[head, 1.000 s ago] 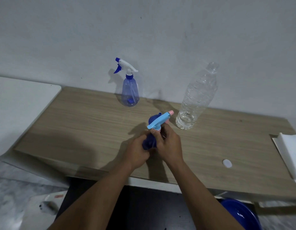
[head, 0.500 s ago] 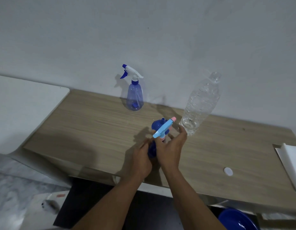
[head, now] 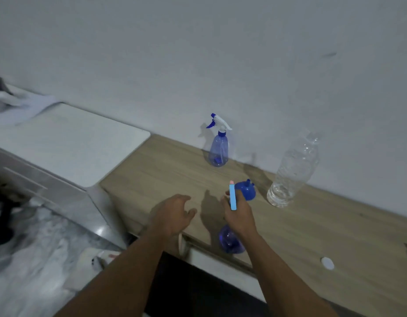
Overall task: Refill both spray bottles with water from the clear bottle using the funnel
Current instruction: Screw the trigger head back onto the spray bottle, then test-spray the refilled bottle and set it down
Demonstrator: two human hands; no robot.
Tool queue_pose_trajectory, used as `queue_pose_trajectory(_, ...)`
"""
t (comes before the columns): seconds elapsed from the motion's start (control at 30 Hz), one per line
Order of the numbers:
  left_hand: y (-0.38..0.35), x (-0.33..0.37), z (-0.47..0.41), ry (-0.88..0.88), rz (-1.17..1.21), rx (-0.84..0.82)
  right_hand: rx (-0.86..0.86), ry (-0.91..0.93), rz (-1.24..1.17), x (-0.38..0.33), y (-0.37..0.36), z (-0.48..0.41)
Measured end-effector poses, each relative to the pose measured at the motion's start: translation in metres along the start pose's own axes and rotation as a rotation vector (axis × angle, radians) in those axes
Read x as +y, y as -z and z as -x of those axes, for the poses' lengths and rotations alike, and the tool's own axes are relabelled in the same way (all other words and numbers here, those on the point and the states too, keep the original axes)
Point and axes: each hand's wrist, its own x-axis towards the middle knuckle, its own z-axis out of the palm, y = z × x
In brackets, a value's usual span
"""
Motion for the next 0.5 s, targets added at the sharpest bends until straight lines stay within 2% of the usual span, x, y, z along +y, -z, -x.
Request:
queue_pose_trajectory(0.2, 0.042, -0.022, 0.016, 0.098, -0.128, 0.0, -0.179, -0.091, 0.07, -0.028, -0.008, 0.031)
queue_pose_trajectory(0.4, 0.059, -0.019, 0.032, 0.121, -0.144, -0.015, -0.227, -0.158, 0.12, -0.038, -0.012, 0.057)
queue_pose_trajectory(0.5, 0.06, -0.019, 0.04, 0.137, -0.152, -0.017, -0.192, -0.177, 0.147, -0.04, -0.01, 0.065)
